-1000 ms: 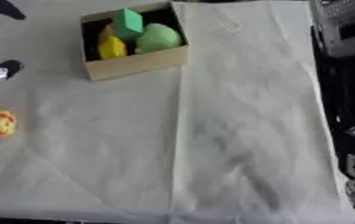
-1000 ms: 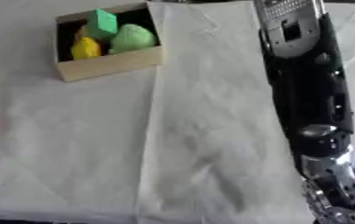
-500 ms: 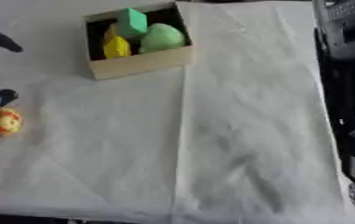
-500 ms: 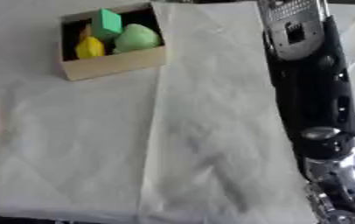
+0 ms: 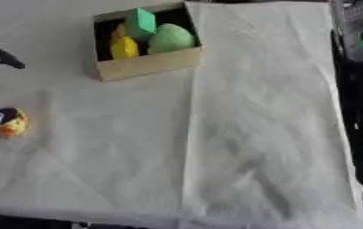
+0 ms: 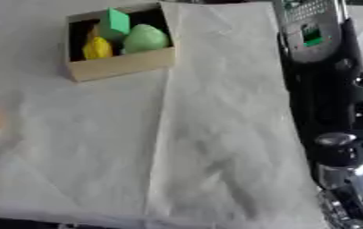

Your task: Pick up objects on the table and place them in the box.

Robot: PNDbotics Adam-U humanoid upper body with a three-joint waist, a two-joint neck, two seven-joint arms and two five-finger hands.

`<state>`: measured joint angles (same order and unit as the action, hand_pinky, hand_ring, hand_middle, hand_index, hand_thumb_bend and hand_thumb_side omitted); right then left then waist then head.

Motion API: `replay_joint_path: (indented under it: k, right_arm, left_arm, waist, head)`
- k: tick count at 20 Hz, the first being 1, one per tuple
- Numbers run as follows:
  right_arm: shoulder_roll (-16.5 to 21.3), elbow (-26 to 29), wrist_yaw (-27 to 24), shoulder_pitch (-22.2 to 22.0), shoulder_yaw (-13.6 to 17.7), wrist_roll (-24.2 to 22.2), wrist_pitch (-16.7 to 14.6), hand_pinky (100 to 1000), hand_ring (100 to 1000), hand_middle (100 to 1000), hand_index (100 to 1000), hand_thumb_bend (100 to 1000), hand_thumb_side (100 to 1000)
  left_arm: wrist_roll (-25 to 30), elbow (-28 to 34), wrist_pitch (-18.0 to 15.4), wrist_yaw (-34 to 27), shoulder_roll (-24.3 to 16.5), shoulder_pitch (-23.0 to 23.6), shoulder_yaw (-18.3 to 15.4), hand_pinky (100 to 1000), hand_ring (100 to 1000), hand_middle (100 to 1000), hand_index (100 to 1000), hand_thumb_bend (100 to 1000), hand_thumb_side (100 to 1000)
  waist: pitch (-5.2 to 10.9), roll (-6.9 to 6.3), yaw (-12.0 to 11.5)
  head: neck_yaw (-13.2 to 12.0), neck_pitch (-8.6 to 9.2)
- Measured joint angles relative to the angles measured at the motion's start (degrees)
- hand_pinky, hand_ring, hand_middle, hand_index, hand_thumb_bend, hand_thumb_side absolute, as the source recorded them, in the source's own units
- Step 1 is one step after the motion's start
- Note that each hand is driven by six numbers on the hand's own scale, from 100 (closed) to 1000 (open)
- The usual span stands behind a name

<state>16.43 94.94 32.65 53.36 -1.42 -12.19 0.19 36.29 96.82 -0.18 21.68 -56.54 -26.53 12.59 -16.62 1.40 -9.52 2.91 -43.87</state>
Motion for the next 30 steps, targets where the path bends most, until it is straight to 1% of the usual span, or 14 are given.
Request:
replay_joint_path:
  k: [3, 7, 10, 15, 17, 20, 22, 24, 27, 28, 30]
  right_arm:
    - [0.0, 0.0, 0.0, -0.2, 0.0, 0.0, 0.0, 705, 784, 710, 903, 100, 434]
    - [0.0, 0.0, 0.0, -0.5, 0.0, 0.1, 0.1, 705, 784, 709, 903, 100, 434]
    - [0.0, 0.0, 0.0, -0.5, 0.1, 0.1, 0.2, 704, 783, 709, 902, 100, 433]
    - [0.0, 0.0, -0.1, -0.9, 0.3, 0.1, 0.3, 705, 784, 709, 902, 100, 435]
    - [0.0, 0.0, -0.1, -0.9, 0.3, 0.1, 0.3, 705, 784, 709, 902, 100, 434]
    - [0.0, 0.0, -0.1, -0.9, 0.4, 0.1, 0.3, 705, 784, 709, 903, 100, 436]
    - [0.0, 0.0, -0.1, -0.9, 0.4, 0.1, 0.3, 704, 783, 708, 903, 100, 437]
    - [-0.1, 0.0, -0.2, -1.0, 0.4, 0.1, 0.3, 704, 783, 708, 903, 100, 436]
    - [-0.1, 0.0, -0.3, -1.0, 0.4, 0.1, 0.3, 704, 783, 709, 903, 100, 436]
    - [-0.1, 0.0, -0.3, -1.0, 0.4, 0.1, 0.3, 704, 784, 709, 903, 100, 435]
    - [-0.1, 0.0, -0.3, -1.0, 0.5, 0.2, 0.3, 704, 784, 709, 903, 100, 434]
  left_arm:
    - [0.3, -2.4, 0.0, 2.2, 0.0, 0.5, 0.1, 917, 962, 860, 913, 473, 392]
    - [0.3, -6.2, 0.1, 3.7, 0.1, 0.9, 0.3, 913, 959, 858, 913, 473, 370]
    - [0.1, -8.9, -0.1, 4.8, 0.3, 0.9, 0.4, 905, 953, 850, 907, 455, 365]
    - [-0.5, -12.8, -0.3, 5.7, 2.1, -0.2, 1.4, 895, 946, 840, 896, 414, 372]
    - [-0.5, -14.1, -0.3, 5.8, 2.8, -1.0, 1.8, 885, 929, 833, 888, 397, 368]
    - [-0.3, -15.7, -0.6, 6.2, 4.0, -2.0, 2.7, 877, 899, 827, 872, 411, 366]
    - [0.0, -16.4, -0.8, 6.7, 4.6, -2.5, 3.3, 876, 898, 826, 866, 409, 370]
    - [0.2, -17.4, -1.0, 7.4, 5.3, -3.1, 3.9, 874, 897, 824, 861, 397, 356]
    - [0.4, -18.6, -1.2, 8.0, 6.2, -3.8, 4.4, 858, 876, 801, 798, 310, 233]
    - [0.4, -18.7, -1.2, 8.1, 6.3, -3.9, 4.5, 854, 870, 794, 785, 289, 208]
    - [0.3, -18.5, -1.2, 8.4, 6.4, -4.0, 4.5, 849, 862, 783, 769, 249, 215]
  waist:
    - [0.00, 0.00, 0.0]
    - [0.00, 0.00, -0.1]
    - [0.00, 0.00, -0.1]
    - [0.00, 0.00, 0.0]
    - [0.00, 0.00, 0.1]
    - [0.00, 0.02, 0.3]
    - [0.00, 0.01, 0.3]
    - [0.00, 0.00, 0.4]
    - [0.00, 0.00, 0.5]
    - [0.00, 0.00, 0.6]
    - [0.00, 0.00, 0.6]
  head:
    - [-0.4, 0.00]
    - [-0.5, 0.00]
    - [-0.5, 0.00]
    - [-0.7, 0.00]
    - [-0.7, 0.00]
    - [-0.7, 0.00]
    - [-0.8, 0.00]
    - [-0.8, 0.00]
    - [-0.8, 0.00]
    - [-0.8, 0.00]
    - [-0.8, 0.00]
